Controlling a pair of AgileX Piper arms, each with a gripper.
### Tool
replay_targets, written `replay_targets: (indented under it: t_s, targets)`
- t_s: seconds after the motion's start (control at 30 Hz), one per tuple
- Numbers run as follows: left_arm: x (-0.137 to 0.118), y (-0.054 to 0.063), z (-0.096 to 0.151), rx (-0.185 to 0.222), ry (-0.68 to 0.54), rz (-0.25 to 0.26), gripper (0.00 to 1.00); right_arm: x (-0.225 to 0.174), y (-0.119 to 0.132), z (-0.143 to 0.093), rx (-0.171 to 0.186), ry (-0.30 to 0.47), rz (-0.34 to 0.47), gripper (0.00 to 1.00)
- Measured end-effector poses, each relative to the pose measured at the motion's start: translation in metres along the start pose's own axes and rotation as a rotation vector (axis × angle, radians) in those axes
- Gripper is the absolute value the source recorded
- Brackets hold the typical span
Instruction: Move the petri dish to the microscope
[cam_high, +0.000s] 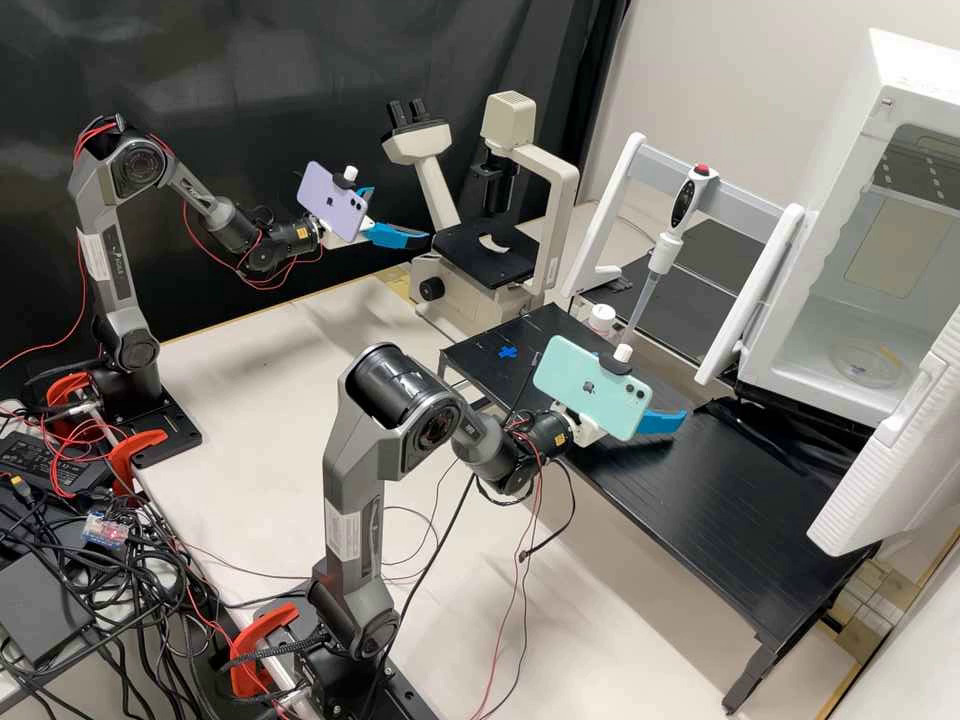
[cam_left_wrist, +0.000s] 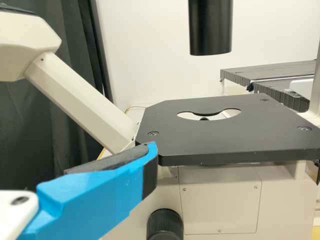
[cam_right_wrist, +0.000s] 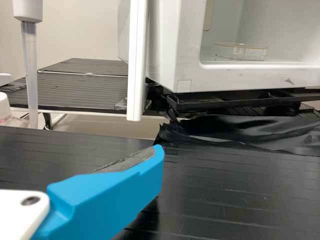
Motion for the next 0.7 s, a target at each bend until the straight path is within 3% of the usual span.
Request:
replay_targets:
  t_s: [0.3, 0.47, 0.7]
  targets:
    - [0.0, 0.0, 0.0, 0.0, 0.0, 0.0, 1.0, 0.0, 0.0, 0.001, 0.0, -0.002, 0.001, 1.0]
    - [0.0, 0.0, 0.0, 0.0, 0.0, 0.0, 1.0, -0.006, 0.006, 0.014, -0.001, -0.039, 0.018, 1.0]
    - [0.0, 0.0, 0.0, 0.0, 0.0, 0.0, 1.0, -0.018, 0.035, 0.038, 0.05, -0.075, 0.096, 1.0]
